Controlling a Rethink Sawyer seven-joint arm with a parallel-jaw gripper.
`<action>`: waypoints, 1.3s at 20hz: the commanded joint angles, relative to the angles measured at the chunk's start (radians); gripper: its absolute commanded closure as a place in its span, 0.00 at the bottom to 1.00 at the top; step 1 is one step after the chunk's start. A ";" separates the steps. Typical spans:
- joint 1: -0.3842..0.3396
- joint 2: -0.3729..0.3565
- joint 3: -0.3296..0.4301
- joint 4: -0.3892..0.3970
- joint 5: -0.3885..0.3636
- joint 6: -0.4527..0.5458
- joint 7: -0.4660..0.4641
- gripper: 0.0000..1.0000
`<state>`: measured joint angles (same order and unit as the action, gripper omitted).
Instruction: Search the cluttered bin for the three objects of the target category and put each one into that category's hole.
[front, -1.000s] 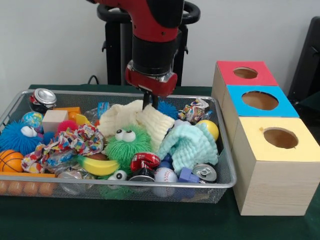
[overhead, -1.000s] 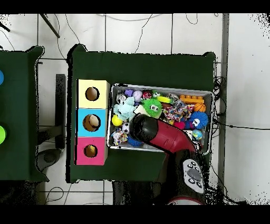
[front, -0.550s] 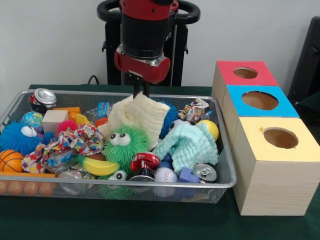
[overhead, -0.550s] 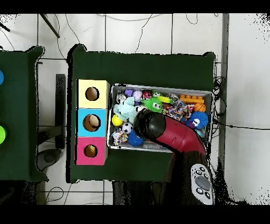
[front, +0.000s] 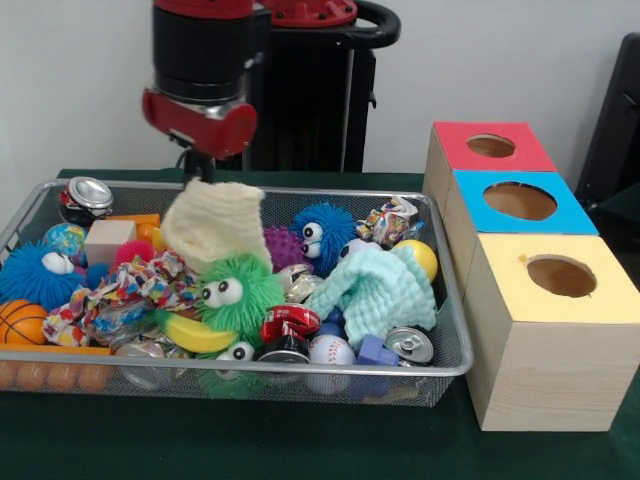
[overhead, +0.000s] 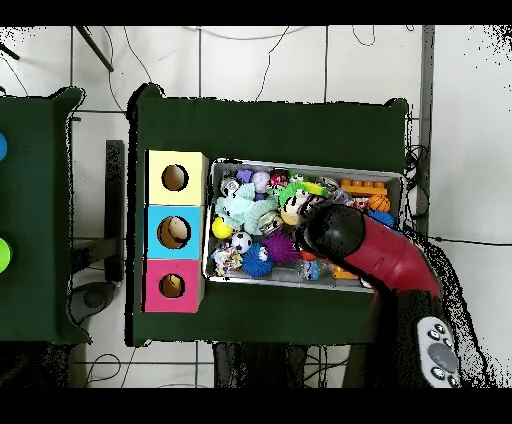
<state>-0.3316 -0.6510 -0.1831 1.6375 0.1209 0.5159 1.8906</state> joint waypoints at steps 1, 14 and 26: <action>-0.100 0.029 0.109 -0.152 -0.088 0.170 -0.138 1.00; -0.145 0.025 0.162 -0.176 -0.200 0.128 -0.129 0.00; -0.090 0.004 0.142 -0.121 -0.213 0.101 0.005 0.00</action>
<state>-0.4518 -0.6509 -0.1277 1.4769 -0.0548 0.6038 1.8906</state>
